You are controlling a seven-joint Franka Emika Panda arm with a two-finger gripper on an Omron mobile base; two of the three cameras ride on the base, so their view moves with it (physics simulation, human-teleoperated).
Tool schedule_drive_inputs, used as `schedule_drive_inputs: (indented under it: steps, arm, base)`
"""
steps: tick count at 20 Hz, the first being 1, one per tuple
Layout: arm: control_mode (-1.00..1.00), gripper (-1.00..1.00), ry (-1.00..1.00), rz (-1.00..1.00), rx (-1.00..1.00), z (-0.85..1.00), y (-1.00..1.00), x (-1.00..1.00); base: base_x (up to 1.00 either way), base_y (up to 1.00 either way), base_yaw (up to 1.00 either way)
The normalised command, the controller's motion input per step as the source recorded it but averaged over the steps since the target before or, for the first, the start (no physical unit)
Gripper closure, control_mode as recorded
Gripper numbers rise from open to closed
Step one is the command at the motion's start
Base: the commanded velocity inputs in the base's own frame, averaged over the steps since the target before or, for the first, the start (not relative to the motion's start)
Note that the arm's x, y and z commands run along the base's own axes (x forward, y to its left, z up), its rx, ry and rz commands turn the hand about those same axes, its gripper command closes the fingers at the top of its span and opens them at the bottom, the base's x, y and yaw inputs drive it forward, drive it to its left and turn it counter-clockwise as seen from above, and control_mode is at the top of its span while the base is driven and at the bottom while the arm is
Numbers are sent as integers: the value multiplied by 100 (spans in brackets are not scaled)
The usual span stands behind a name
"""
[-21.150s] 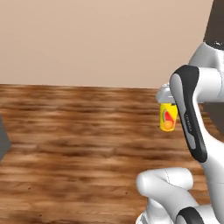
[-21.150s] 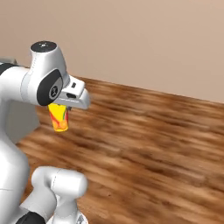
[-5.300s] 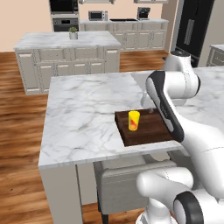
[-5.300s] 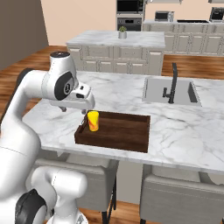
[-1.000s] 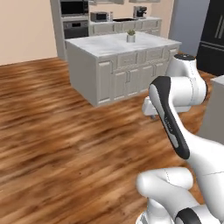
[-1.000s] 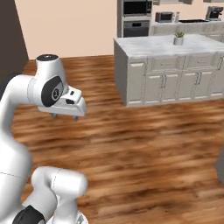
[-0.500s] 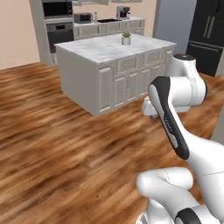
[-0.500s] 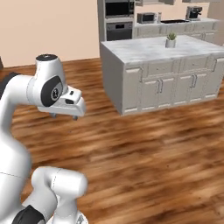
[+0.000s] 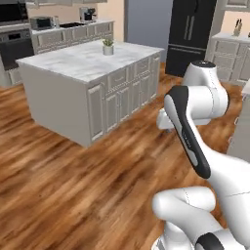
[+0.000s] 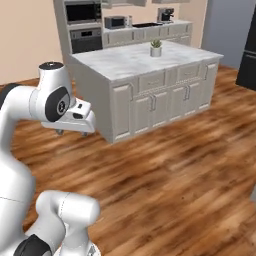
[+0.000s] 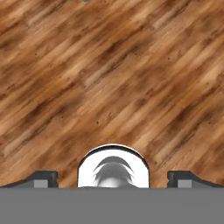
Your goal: There is a tray on the dining counter. Grab the cup, mug, and pitcher and place them on the tray. The pitcher may be placed next to the tray if it cannot fit the tray.
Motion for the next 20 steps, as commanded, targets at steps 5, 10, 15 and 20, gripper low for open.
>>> schedule_drive_inputs:
  steps: [5, 10, 15, 20]
  arm:
    - [100, -100, 0, 0, 0, 0, 0, 0]
    - [100, -100, 0, 0, 0, 0, 0, 0]
    - [100, -100, 0, 0, 0, 0, 0, 0]
    - [100, -100, 0, 0, 0, 0, 0, 0]
  base:
    - [88, 82, -63]
    - [73, 71, -69]
    - [78, 76, -67]
    - [92, 98, -53]
